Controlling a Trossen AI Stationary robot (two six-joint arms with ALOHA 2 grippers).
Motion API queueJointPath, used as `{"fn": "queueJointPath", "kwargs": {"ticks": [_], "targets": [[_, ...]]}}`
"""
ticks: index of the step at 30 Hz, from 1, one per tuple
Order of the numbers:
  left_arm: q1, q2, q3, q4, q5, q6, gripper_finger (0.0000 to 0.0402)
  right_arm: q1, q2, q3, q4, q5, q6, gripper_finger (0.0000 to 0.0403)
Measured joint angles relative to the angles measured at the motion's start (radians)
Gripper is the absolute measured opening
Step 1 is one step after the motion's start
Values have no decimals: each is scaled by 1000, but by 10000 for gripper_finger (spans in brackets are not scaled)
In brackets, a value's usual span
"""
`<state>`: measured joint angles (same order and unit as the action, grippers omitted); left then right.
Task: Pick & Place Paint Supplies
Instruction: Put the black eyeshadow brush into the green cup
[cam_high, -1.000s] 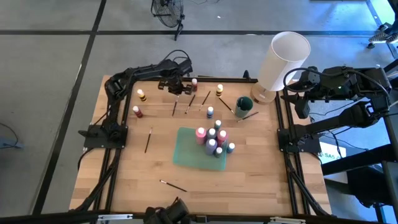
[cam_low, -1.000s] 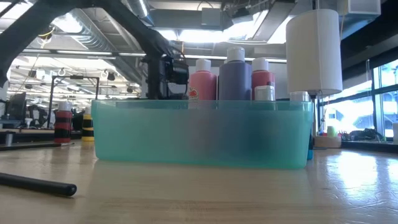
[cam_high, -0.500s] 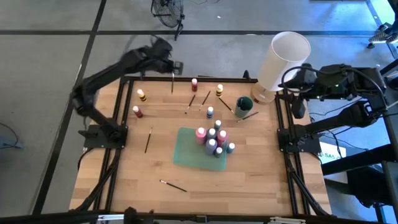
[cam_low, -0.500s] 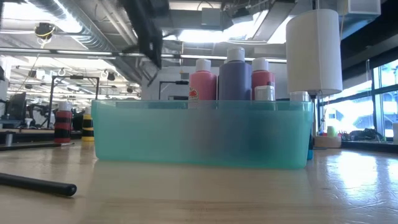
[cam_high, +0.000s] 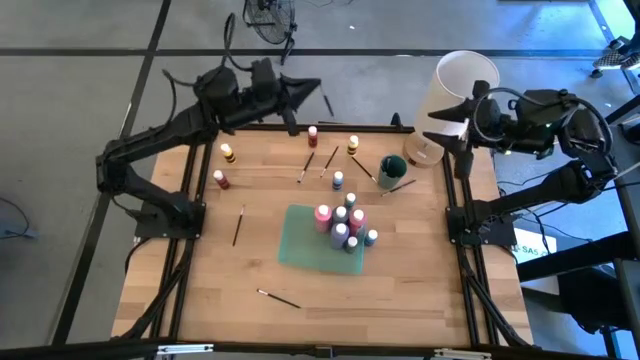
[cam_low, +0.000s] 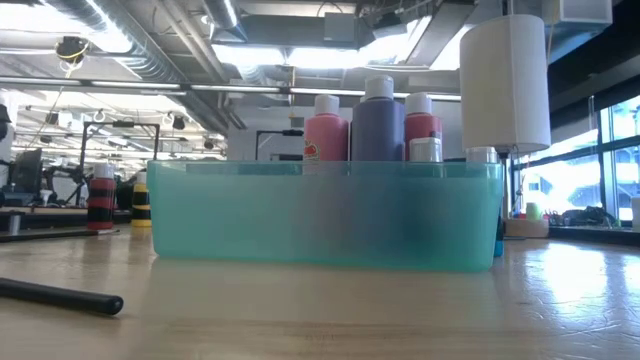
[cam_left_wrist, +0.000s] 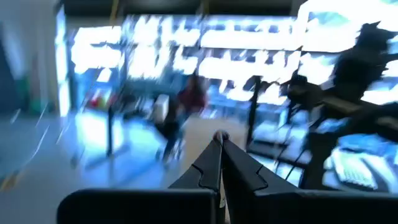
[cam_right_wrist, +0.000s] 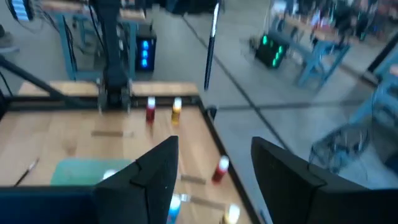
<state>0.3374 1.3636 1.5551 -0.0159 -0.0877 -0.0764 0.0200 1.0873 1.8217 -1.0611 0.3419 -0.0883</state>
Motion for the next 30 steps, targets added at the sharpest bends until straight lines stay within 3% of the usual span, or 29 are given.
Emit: {"fn": "queueJointPath", "kwargs": {"ticks": [3, 8, 15, 30], "targets": [[-47, 28, 0, 107, 11, 66, 2, 0, 16, 0, 77, -3, -50, 206], [-75, 52, 0, 190, 131, 58, 2, 0, 56, 0, 168, -43, -110, 206], [-112, 67, 1, 211, 131, 55, 2, 0, 131, 0, 287, -132, -182, 206], [-156, 148, 0, 306, 132, 90, 2, 0, 213, 0, 381, -136, -181, 206]]}}
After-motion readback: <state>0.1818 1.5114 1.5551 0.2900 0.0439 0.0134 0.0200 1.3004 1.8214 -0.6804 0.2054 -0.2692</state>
